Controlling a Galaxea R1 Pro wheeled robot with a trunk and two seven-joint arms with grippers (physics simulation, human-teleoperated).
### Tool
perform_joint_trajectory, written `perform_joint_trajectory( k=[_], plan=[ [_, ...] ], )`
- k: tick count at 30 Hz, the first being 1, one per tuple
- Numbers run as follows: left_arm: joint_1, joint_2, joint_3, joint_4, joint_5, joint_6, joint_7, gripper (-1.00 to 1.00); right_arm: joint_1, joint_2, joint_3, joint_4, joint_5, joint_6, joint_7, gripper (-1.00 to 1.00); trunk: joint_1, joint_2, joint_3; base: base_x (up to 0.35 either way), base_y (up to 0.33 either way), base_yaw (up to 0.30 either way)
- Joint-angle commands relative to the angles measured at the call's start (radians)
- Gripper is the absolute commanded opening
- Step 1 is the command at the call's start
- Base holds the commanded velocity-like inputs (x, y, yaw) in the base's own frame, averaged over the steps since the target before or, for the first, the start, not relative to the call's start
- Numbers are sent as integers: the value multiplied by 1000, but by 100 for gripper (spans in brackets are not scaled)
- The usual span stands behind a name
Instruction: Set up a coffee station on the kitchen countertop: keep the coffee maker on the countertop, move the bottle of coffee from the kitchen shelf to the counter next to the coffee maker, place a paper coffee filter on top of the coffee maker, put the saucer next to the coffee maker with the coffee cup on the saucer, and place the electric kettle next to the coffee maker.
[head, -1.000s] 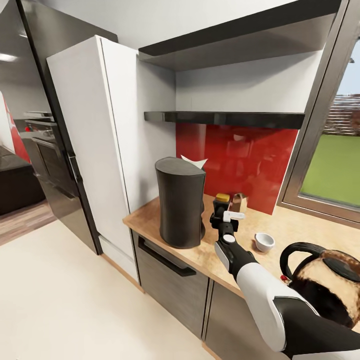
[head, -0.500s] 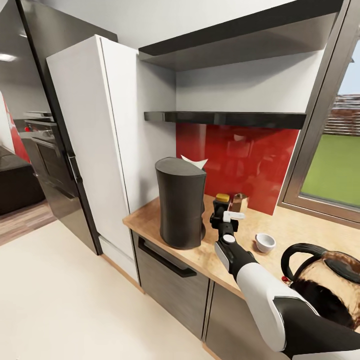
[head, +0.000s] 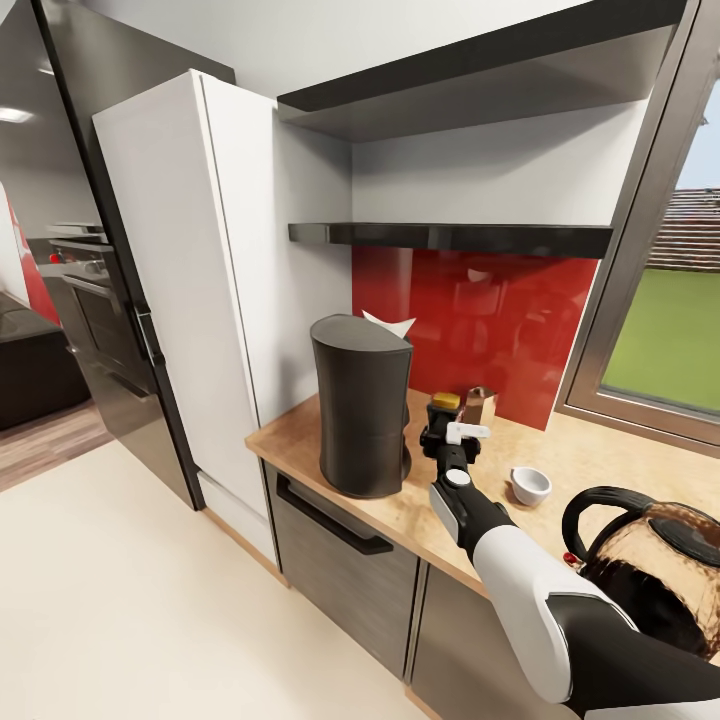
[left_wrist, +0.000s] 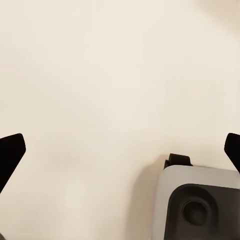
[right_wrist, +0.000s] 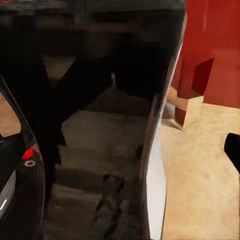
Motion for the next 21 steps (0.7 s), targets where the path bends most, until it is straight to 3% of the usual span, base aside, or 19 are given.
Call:
perform_joint_trajectory(
  k=[1, 21],
  plan=[
    [-1, 0, 4, 1, -5, -4, 1, 100, -1, 1, -8, 1, 10, -3, -1, 100, 0, -1, -2, 0, 0, 0],
    [-1, -1, 4, 1, -5, -4, 2, 100, -1, 1, -8, 1, 10, -3, 0, 100, 0, -1, -2, 0, 0, 0]
  ],
)
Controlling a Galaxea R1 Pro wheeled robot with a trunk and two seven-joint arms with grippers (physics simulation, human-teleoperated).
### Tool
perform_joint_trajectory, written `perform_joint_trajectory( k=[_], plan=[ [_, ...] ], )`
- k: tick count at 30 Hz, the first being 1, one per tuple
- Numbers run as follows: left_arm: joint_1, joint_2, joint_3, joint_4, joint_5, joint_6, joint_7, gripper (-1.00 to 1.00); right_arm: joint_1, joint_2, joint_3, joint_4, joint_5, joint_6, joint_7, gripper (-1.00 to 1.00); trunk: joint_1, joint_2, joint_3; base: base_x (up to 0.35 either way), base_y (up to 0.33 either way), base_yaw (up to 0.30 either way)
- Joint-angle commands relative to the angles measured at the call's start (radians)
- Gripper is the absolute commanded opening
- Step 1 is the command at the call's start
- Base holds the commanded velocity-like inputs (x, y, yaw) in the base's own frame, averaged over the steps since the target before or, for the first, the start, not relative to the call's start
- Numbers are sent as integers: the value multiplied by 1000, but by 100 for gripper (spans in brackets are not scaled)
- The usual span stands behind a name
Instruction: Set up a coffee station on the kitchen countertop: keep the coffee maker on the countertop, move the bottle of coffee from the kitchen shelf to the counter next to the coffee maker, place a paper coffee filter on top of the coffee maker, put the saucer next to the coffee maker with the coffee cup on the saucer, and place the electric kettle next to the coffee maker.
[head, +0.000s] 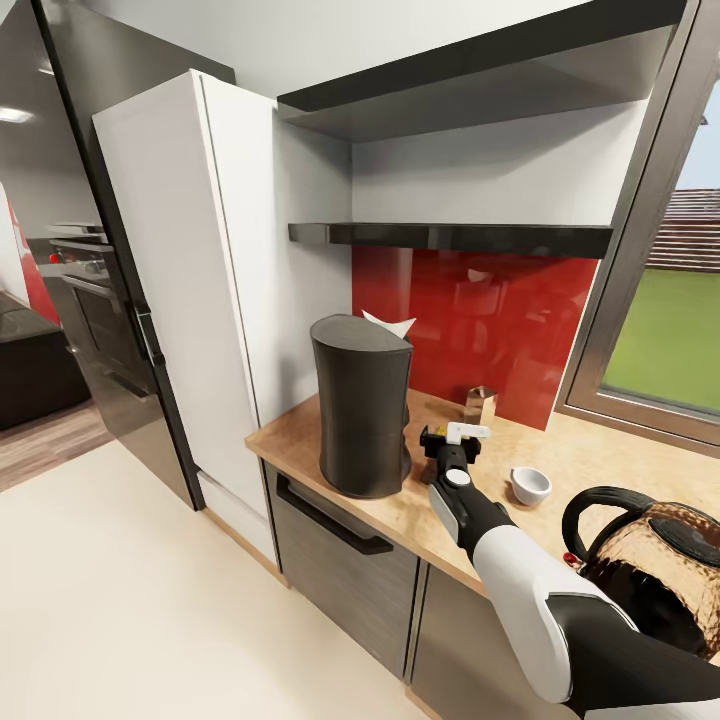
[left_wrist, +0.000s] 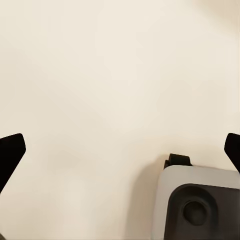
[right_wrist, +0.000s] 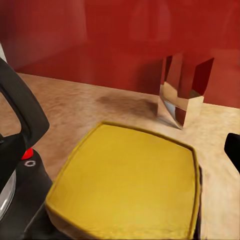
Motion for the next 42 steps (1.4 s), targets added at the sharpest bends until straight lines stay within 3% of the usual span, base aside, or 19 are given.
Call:
perform_joint_trajectory(
  k=[1, 22, 42],
  plan=[
    [-1, 0, 4, 1, -5, -4, 1, 100, -1, 1, -8, 1, 10, -3, -1, 100, 0, -1, -2, 0, 0, 0],
    [-1, -2, 4, 1, -5, -4, 1, 100, -1, 1, -8, 1, 10, -3, 0, 100, 0, -1, -2, -4, 0, 0],
    [-1, 0, 4, 1, -4, -5, -3, 100, -1, 1, -8, 1, 10, -3, 0, 100, 0, -1, -2, -316, 80, 0]
  ],
)
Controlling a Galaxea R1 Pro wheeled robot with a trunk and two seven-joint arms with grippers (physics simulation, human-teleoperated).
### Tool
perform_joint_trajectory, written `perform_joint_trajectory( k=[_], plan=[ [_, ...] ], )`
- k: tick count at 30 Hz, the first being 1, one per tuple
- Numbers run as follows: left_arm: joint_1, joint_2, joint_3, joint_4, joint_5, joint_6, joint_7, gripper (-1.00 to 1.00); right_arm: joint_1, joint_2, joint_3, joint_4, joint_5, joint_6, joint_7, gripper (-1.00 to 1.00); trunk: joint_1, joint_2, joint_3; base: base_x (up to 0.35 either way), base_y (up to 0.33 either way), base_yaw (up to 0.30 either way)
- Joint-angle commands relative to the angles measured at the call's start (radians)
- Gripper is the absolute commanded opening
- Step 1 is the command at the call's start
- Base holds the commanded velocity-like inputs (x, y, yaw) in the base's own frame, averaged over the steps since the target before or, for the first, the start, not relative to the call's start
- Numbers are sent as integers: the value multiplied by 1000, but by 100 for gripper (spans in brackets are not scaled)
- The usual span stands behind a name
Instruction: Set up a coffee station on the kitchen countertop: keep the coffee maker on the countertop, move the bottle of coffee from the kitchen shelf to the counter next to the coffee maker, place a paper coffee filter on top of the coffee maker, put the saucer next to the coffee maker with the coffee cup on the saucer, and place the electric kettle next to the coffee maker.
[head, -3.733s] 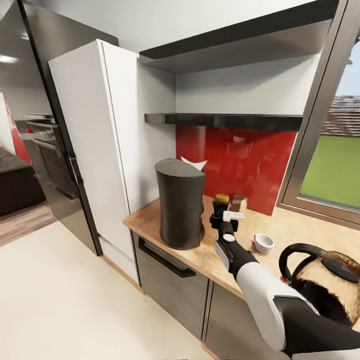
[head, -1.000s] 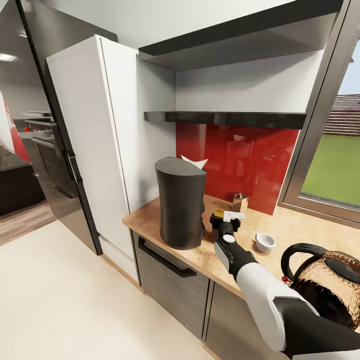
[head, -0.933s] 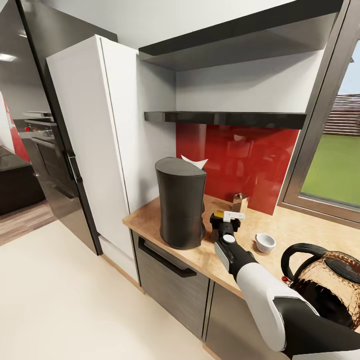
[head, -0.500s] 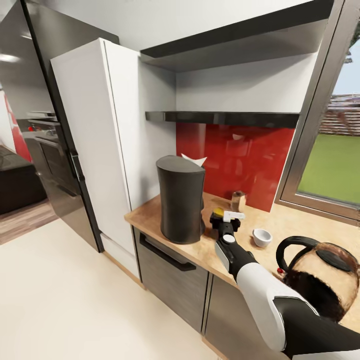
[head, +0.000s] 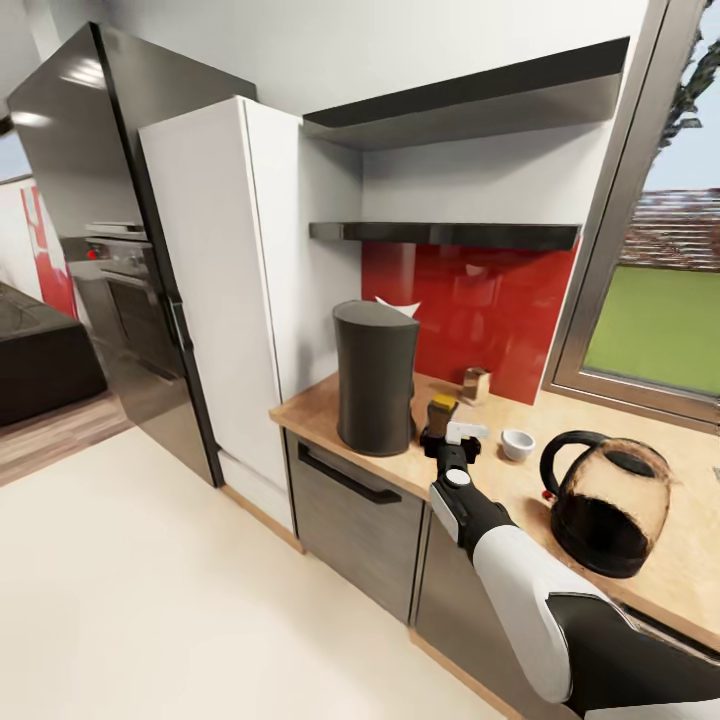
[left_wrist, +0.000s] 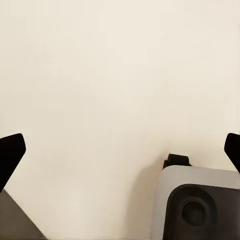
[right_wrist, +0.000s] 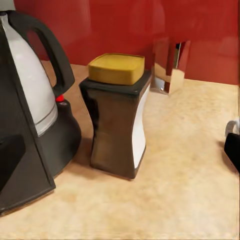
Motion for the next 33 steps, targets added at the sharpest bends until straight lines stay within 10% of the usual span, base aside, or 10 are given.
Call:
perform_joint_trajectory(
  k=[1, 20, 24, 33],
  plan=[
    [-1, -1, 3, 1, -5, -4, 1, 100, -1, 1, -8, 1, 10, -3, -1, 100, 0, -2, -2, -335, 128, 0],
    [-3, -2, 5, -104, -2, -13, 1, 100, 62, 1, -8, 165, 6, -127, -2, 100, 0, -2, -2, -200, 22, 0],
    [-3, -11, 4, -112, -1, -17, 0, 100, 136, 1, -8, 303, 6, -282, -3, 100, 0, -2, -2, -1, 0, 0],
    [-2, -13, -50, -103, 0, -17, 0, 100, 402, 1, -8, 329, 14, -302, 0, 100, 0, -2, -2, 0, 0, 0]
  ],
)
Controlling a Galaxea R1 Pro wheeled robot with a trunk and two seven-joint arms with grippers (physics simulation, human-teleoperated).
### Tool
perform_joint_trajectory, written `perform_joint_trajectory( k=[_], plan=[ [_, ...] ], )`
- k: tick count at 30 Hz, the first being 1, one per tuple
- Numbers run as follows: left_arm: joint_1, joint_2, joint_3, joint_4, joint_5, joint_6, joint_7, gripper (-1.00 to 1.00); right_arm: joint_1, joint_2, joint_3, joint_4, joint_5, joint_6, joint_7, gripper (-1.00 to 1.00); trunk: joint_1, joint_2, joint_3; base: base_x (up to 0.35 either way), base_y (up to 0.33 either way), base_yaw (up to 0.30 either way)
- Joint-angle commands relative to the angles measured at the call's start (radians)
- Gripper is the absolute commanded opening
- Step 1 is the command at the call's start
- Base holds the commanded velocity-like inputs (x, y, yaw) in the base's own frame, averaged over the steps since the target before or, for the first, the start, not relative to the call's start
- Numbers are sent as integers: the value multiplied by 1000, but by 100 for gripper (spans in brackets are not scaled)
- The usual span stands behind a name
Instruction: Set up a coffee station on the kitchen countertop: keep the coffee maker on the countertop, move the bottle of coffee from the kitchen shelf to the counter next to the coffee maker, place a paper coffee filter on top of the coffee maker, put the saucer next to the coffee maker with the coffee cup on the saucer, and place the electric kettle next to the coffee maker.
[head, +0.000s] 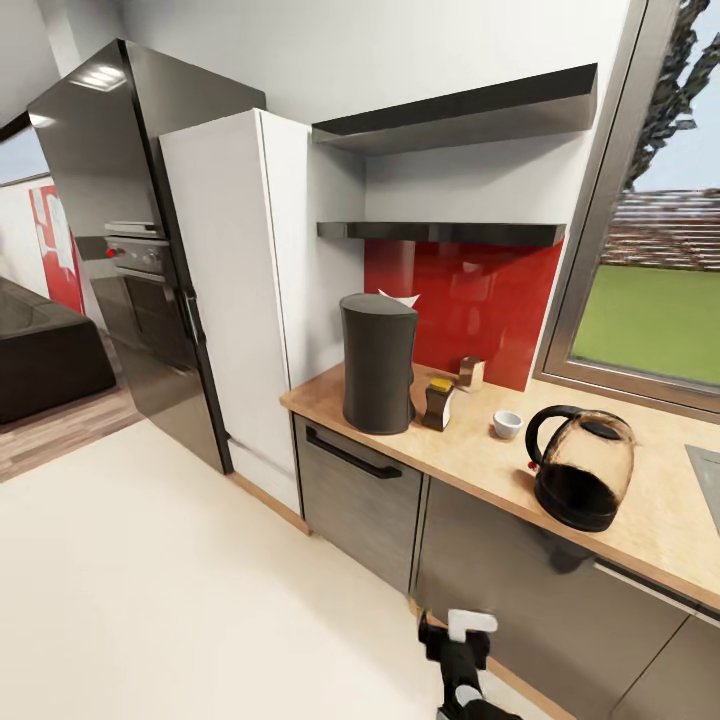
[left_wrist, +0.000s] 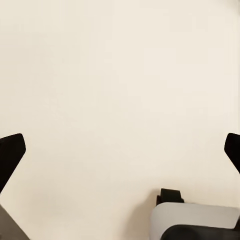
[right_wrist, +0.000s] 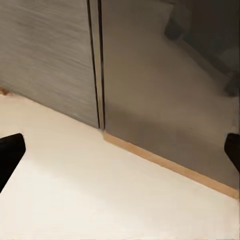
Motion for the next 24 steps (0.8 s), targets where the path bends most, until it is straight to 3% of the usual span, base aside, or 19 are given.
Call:
perform_joint_trajectory(
  k=[1, 3, 5, 8, 11, 15, 18, 24],
  plan=[
    [-1, -1, -2, 3, -4, -3, 1, 100, 19, 0, -5, 2, 13, 2, -4, 100, 0, -1, -1, 0, 0, 0],
    [-1, -1, -8, 4, -4, -2, 1, 100, 44, -27, -4, 2, 14, 21, -2, 100, 0, -1, -1, 0, 0, 0],
    [-1, -3, -16, 5, -4, -2, 1, 100, 71, -79, -3, 2, 13, 74, 41, 100, 0, -1, -1, 0, 0, 0],
    [-1, -7, -43, 6, -4, -1, 0, 100, 91, -176, -4, 1, 11, 170, 277, 100, 0, -1, -1, 0, 0, 0],
    [-1, -9, -59, 6, -4, -1, 0, 100, 95, -235, -5, -1, 10, 229, 445, 100, 0, -1, -1, 0, 0, 0],
    [0, -8, -76, 12, -3, 0, 0, 100, 96, -306, -6, -4, 8, 270, 584, 100, 0, -1, -1, 0, 0, 0],
    [1, -6, -86, 14, -3, 0, 0, 100, 96, -337, -5, -6, 7, 280, 647, 100, 0, -1, -1, 0, 0, 0],
    [1, -8, -82, 20, -4, -1, 0, 100, 97, -338, -4, -5, 9, 279, 655, 100, 0, -1, -1, 0, 0, 0]
  ],
)
